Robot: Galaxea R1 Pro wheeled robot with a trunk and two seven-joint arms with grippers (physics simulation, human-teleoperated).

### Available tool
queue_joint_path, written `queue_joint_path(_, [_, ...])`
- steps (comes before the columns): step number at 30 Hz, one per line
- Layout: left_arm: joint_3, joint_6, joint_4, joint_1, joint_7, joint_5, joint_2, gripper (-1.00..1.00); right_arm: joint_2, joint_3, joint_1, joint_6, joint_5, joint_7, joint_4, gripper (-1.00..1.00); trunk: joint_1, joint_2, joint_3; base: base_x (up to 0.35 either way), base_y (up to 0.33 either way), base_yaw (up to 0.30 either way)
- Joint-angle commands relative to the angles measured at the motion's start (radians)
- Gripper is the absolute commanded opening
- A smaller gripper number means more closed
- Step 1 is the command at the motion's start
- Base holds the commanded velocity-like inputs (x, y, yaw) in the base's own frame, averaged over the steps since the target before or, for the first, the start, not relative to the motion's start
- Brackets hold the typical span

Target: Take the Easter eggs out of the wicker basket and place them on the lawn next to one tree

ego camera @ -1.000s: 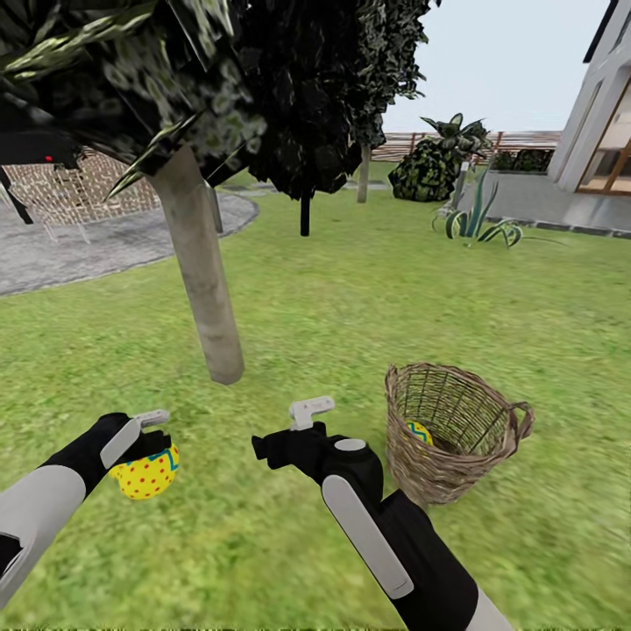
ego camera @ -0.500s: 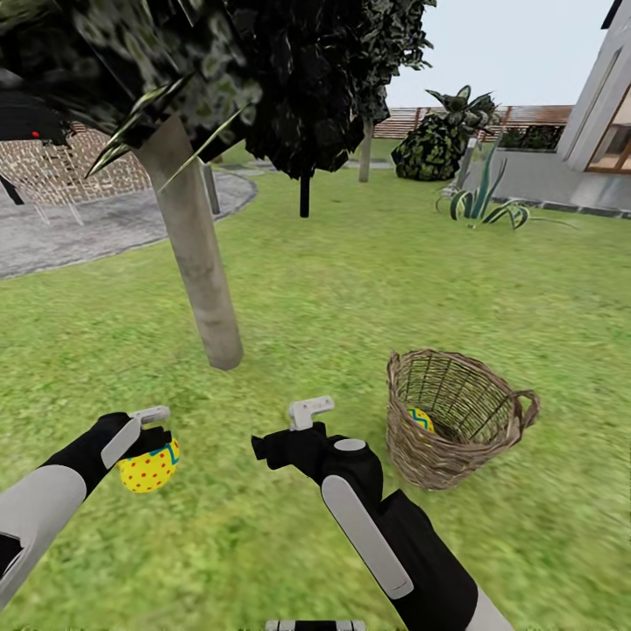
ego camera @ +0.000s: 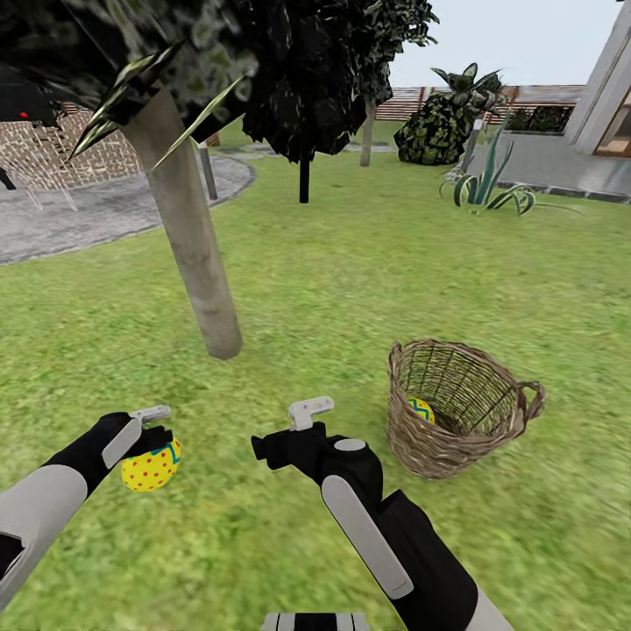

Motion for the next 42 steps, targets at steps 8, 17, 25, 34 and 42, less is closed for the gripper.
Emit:
queue_joint_path(8, [-0.004,0.003,0.000,0.000,0.009,0.010,0.003,-1.00,0.000,0.010,-0.001,0.002,-0.008,-0.011,-0.002,1.00,0.000,0.000,-0.001,0.159,0.000,-0.006])
queue_joint_path(17, [-0.002,0.003,0.000,0.000,0.009,0.010,0.003,-1.00,0.000,0.027,-0.001,0.002,-0.008,-0.011,-0.002,1.00,0.000,0.000,-0.001,0.331,0.000,-0.138])
queue_joint_path(25, [0.002,0.003,0.000,0.000,0.009,0.010,0.005,-1.00,0.000,0.027,-0.001,0.002,-0.008,-0.011,-0.002,1.00,0.000,0.000,-0.001,0.266,0.069,-0.009])
queue_joint_path(34, [0.003,0.003,0.000,0.000,0.007,0.011,0.005,-1.00,0.000,0.027,-0.001,0.002,-0.008,-0.011,-0.002,1.00,0.000,0.000,-0.001,0.147,0.112,0.000])
queue_joint_path(42, [0.004,0.003,0.001,0.000,0.001,0.012,0.006,-1.00,0.000,0.027,-0.001,0.002,-0.008,-0.011,-0.002,1.00,0.000,0.000,-0.001,0.008,0.008,0.000])
